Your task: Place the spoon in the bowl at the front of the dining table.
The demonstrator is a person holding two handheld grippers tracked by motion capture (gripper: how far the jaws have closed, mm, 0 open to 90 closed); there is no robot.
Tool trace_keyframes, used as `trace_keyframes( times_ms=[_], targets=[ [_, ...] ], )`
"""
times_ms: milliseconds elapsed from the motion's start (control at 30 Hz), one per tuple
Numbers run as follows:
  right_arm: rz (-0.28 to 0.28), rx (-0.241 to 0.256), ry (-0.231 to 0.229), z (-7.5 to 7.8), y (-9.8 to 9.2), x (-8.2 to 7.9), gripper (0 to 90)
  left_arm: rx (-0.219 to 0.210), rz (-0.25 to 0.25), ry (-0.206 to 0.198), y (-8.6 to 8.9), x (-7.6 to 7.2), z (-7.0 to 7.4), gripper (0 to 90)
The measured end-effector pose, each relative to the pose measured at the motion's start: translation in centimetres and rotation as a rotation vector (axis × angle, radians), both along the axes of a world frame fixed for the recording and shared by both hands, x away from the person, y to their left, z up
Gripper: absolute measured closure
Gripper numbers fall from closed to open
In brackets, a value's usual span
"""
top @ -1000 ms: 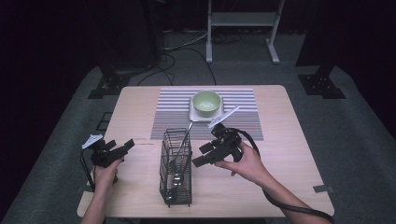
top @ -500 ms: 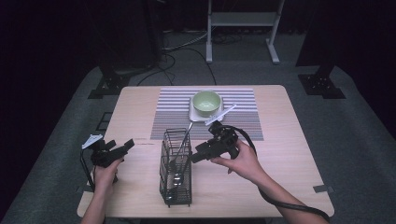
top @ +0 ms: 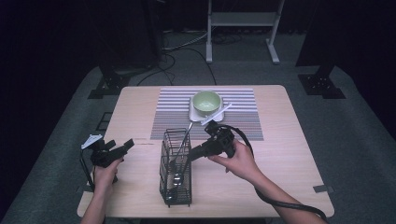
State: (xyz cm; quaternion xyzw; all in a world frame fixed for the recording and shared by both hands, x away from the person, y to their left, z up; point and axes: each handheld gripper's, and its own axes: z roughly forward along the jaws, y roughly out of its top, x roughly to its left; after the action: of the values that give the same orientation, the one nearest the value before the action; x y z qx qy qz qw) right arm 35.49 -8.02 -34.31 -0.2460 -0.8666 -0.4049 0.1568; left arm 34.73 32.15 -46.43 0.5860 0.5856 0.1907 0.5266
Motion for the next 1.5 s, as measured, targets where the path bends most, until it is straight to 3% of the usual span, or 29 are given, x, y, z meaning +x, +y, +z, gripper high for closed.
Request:
trace_keyframes(
  times_ms=[233, 633, 1500],
  targets=[
    [0.0, -0.002, -0.017, 0.2, 0.1, -0.1, 88.2, 0.001, 0.001, 0.0, 0.0, 0.0, 0.0, 0.0],
    [0.003, 0.022, -0.021, 1.0, -0.1, -0.8, 88.3, 0.001, 0.005, -0.001, 0.0, 0.0, 0.0, 0.0],
    [-0.045, 0.075, -0.023, 3.7, -1.8, -0.5, 89.2, 0.003, 0.007, 0.0, 0.0, 0.0, 0.0, 0.0]
  ],
)
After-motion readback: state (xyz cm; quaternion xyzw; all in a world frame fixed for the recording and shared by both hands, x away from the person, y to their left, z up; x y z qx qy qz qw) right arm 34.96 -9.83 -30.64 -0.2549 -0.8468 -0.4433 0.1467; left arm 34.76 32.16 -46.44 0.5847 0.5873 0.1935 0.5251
